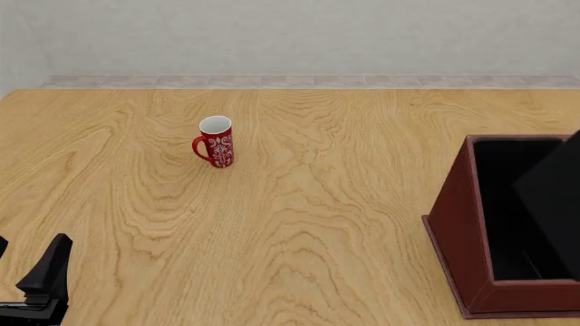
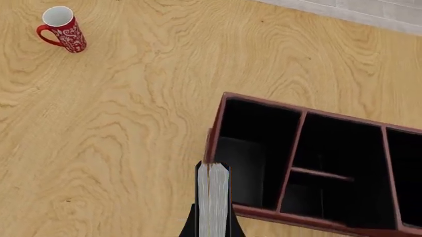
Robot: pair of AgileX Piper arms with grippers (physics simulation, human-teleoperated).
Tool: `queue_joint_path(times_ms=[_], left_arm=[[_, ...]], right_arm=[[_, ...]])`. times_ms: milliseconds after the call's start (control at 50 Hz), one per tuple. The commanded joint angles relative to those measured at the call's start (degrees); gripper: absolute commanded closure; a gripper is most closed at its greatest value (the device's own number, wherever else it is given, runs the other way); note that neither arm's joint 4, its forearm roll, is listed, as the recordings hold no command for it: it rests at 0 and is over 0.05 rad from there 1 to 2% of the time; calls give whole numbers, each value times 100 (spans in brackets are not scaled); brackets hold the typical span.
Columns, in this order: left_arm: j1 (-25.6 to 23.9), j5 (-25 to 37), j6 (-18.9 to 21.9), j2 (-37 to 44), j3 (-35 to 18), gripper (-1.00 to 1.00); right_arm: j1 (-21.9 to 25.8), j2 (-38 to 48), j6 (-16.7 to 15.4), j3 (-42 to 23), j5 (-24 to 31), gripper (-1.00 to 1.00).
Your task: Pick up the book and place it in the left compartment of the caddy.
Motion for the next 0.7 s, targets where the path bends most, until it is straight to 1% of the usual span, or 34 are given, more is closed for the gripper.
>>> queue_joint_path(times_ms=[20, 60, 140, 220, 260, 320, 340, 360, 520, 560, 580, 600, 660, 680, 700], left_arm=[[0, 0, 0, 0, 0, -100], [0, 0, 0, 0, 0, -100], [0, 0, 0, 0, 0, -100], [0, 0, 0, 0, 0, -100], [0, 0, 0, 0, 0, -100], [0, 0, 0, 0, 0, -100], [0, 0, 0, 0, 0, -100], [0, 0, 0, 0, 0, -100], [0, 0, 0, 0, 0, -100], [0, 0, 0, 0, 0, -100], [0, 0, 0, 0, 0, -100], [0, 0, 0, 0, 0, -100], [0, 0, 0, 0, 0, -100], [0, 0, 0, 0, 0, -100], [0, 0, 0, 0, 0, -100]], right_arm=[[-335, -83, 78, 35, -99, 100], [-360, -78, 118, 72, -112, 100], [-583, -79, 139, 131, -196, 100], [-742, -77, 82, 157, -267, 100], [-774, -69, 143, 181, -315, 100], [-809, -58, 117, 249, -371, 100], [-810, -48, 207, 250, -387, 100], [-895, -39, 117, 283, -430, 100], [-1079, 53, 142, 345, -601, 100], [-1067, 77, 205, 363, -635, 100], [-1172, 80, 83, 378, -669, 100], [-1081, 99, 218, 379, -674, 100], [-1109, 114, 199, 421, -726, 100], [-1051, 131, 322, 428, -748, 100], [-1036, 143, 300, 467, -771, 100]])
